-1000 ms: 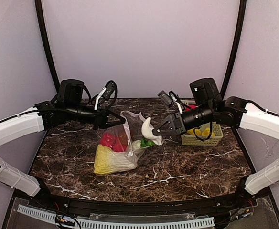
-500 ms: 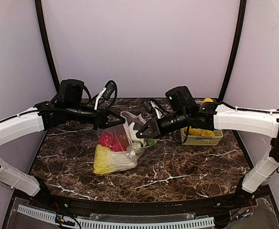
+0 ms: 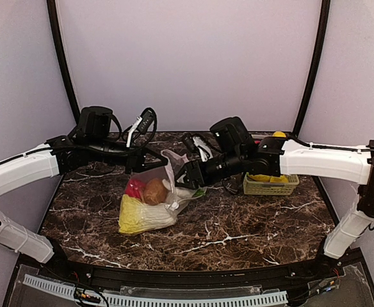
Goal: Place the food in the zip-top bag and seal the zipper
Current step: Place the fake vegetable in the zipper food storage bag, then pass from the left arm to the right
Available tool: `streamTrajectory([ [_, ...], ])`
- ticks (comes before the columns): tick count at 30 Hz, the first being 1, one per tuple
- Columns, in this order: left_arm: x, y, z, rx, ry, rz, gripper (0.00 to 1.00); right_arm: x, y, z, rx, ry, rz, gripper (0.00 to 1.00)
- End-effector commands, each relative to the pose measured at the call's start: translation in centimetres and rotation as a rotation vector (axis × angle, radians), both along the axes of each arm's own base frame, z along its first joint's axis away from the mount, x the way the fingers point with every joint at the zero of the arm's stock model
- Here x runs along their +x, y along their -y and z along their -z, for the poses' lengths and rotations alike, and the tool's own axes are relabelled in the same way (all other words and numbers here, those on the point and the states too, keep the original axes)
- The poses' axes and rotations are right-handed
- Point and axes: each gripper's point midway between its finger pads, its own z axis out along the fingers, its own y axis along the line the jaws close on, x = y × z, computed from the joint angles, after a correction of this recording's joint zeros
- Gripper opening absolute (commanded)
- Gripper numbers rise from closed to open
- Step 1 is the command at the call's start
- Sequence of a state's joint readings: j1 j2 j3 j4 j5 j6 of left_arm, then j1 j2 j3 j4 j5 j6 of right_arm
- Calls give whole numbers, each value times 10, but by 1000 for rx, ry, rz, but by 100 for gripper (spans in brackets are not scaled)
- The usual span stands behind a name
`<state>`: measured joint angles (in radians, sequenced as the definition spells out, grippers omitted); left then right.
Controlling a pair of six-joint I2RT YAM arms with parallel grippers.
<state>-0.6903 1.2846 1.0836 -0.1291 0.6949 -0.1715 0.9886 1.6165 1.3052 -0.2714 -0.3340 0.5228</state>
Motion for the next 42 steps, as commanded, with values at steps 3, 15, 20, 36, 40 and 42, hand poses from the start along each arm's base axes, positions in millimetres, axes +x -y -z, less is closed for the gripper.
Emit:
streamTrajectory([
  [3,-2,-3,-11,-13,52,-2,1,-6,33,-53,13,120,44,66],
  [15,0,-2,-8,-5,49,-6,1,10,86,-18,-69,84,240,59],
  [20,0,-2,-7,-3,47,-6,1,16,81,7,-94,32,242,52],
  [36,0,-3,-8,-1,54,-9,1,31,65,41,-78,-67,221,23],
  [40,1,-3,-6,8,54,-15,1,26,51,23,-33,-74,146,0],
  [42,2,-5,-4,29,63,-21,1,23,48,-5,9,-53,120,0],
])
